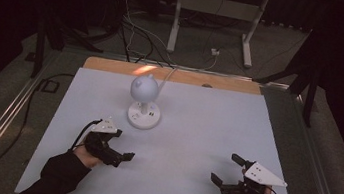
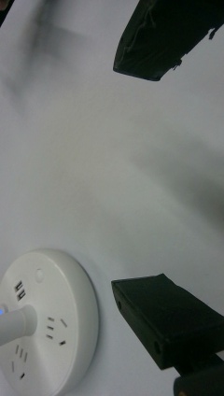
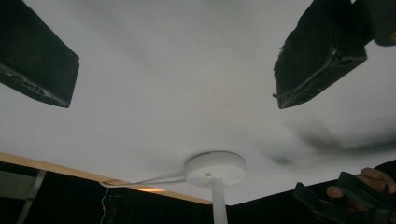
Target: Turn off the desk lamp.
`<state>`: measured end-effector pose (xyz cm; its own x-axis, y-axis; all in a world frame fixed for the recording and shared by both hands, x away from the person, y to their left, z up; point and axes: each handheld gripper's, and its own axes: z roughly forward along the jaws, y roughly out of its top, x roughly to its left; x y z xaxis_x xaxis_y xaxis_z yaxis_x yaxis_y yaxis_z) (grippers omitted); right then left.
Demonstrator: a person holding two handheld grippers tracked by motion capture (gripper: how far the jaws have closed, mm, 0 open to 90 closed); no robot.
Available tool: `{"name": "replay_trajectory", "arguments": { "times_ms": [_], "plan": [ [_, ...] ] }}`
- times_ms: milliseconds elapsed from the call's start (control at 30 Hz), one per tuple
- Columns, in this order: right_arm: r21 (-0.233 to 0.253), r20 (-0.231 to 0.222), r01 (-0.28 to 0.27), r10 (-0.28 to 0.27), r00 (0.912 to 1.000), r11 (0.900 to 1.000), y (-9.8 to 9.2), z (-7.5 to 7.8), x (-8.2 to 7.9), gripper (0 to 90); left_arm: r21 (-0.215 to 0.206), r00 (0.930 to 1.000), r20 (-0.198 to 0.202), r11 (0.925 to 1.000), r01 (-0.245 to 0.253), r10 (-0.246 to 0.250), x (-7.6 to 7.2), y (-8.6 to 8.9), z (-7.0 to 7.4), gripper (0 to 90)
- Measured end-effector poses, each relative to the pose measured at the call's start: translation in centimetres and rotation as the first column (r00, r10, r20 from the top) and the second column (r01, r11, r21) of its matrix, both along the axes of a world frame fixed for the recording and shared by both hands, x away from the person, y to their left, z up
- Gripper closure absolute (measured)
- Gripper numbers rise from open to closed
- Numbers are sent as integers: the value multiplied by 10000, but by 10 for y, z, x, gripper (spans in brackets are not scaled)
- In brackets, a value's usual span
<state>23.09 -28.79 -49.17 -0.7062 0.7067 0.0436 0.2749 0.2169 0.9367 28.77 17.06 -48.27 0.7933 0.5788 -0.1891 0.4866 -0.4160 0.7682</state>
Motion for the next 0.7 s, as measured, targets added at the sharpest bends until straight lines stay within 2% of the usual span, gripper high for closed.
{"name": "replay_trajectory", "arguments": {
  "times_ms": [167, 233, 400, 500, 700],
  "plan": [
    [-4, -13, 19, -19, 10000, 10000, 0, 0, 0, 0, 181, 10000, 48, 9998, -69, 68, -11, 13, -5, 10],
    [-12, -14, 16, -16, 10000, 10000, 0, 0, 1, 0, 135, 9999, -9, 9998, -134, 135, -16, 18, -7, 10],
    [-45, -25, 16, -16, 10000, 10000, 0, 0, 1, 0, -122, 9990, 182, 9991, -418, 420, -28, 35, -9, 10],
    [-43, -52, 32, -32, 10000, 10000, 0, -1, 1, 0, -349, 9978, 167, 9974, -637, 643, -34, 45, -13, 10],
    [-38, -68, 32, -32, 10000, 10000, 0, -1, 1, 0, -542, 9947, 133, 9934, -1011, 1019, -44, 59, -19, 10]
  ]
}}
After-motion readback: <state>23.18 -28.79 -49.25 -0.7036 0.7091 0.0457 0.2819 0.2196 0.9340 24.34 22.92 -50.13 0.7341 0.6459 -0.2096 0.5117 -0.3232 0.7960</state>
